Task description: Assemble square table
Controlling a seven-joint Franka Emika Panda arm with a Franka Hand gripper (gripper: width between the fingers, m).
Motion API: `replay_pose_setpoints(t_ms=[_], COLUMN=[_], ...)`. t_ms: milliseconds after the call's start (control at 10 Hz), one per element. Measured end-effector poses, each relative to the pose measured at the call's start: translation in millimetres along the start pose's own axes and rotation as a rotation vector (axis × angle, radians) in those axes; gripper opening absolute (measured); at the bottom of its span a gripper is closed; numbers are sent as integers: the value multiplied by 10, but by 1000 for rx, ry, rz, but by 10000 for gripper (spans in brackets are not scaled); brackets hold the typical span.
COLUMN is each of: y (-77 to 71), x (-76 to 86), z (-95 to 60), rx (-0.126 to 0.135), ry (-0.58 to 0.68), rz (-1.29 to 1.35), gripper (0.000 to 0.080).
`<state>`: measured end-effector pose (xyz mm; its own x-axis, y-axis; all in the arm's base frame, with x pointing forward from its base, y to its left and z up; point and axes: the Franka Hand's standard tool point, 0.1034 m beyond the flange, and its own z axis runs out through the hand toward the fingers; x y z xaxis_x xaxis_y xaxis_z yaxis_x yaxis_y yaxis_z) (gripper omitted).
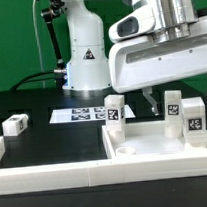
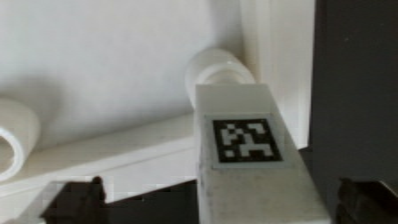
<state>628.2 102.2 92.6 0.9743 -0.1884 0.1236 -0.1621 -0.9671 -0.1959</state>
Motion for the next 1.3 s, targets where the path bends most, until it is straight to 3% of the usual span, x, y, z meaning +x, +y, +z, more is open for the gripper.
replay_pose_setpoints(t_ms=[300, 800, 1100, 1300], y=[-174, 12, -13, -6], x=[-5, 104, 94, 96], z=[38, 46, 56, 55], rx=[18, 19, 18, 18], ry=[-146, -140, -141, -141], rz=[42, 34, 46, 47], gripper=[649, 649, 637, 286])
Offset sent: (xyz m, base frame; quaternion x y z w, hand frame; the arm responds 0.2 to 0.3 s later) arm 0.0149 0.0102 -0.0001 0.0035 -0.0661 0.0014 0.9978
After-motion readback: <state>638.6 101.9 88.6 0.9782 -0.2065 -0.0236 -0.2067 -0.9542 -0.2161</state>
